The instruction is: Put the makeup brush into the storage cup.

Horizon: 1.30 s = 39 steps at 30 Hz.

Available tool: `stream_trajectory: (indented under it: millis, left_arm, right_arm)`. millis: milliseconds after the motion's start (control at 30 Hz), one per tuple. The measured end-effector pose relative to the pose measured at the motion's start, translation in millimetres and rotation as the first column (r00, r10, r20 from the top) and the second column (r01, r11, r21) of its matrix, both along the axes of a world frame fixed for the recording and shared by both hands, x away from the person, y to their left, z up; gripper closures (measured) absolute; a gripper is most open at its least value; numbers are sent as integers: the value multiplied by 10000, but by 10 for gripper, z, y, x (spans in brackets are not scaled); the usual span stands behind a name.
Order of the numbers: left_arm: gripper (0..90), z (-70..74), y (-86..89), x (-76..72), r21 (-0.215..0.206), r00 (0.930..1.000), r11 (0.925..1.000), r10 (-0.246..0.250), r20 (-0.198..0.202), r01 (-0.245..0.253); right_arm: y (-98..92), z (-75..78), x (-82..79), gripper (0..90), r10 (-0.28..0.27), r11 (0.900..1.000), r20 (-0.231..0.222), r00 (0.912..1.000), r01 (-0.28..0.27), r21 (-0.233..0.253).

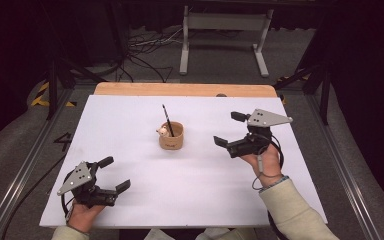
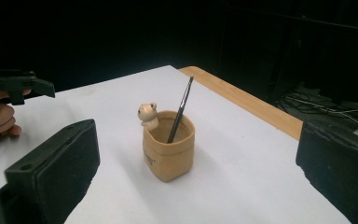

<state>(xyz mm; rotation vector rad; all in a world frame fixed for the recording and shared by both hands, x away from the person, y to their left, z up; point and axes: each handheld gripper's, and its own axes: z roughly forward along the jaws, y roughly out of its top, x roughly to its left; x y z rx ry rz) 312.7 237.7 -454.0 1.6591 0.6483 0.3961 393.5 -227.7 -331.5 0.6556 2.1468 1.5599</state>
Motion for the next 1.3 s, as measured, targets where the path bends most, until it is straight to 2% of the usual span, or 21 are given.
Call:
stream_trajectory:
  millis: [267,500,533,567,633,800,900,1300]
  left_arm:
    - [1,0,-26,12,9,10000,10000,-41,-23,41]
    - [0,1,-27,12,-38,9999,9999,-109,-23,109]
    - [0,3,-28,10,-45,9999,9999,-119,4,119]
    - [0,5,-31,7,-57,9999,9999,-142,19,142]
    - [0,6,-31,7,-57,9998,9998,-175,26,175]
    - [0,6,-26,8,-81,9999,9998,-164,20,164]
    - [0,5,-28,8,-85,9999,9998,-169,6,169]
    - [0,3,-30,8,-93,9997,9997,-229,9,229]
  right_arm:
    - [-302,-61,-165,0,-104,9997,143,9998,107,-205]
    - [-530,-179,-282,0,-329,9994,202,9993,330,-34]
    - [-575,-206,-307,0,-582,9983,322,9978,583,-17]
    - [-651,-255,-340,0,-947,9954,686,9931,935,196]
    - [-683,-284,-351,0,-1021,9945,751,9919,1001,302]
    - [-804,-469,-392,0,-1133,9935,345,9930,1128,180]
    - [-848,-564,-427,0,-1076,9936,218,9940,1068,356]
    - [-955,-872,-535,0,-806,9946,-48,9967,807,653]
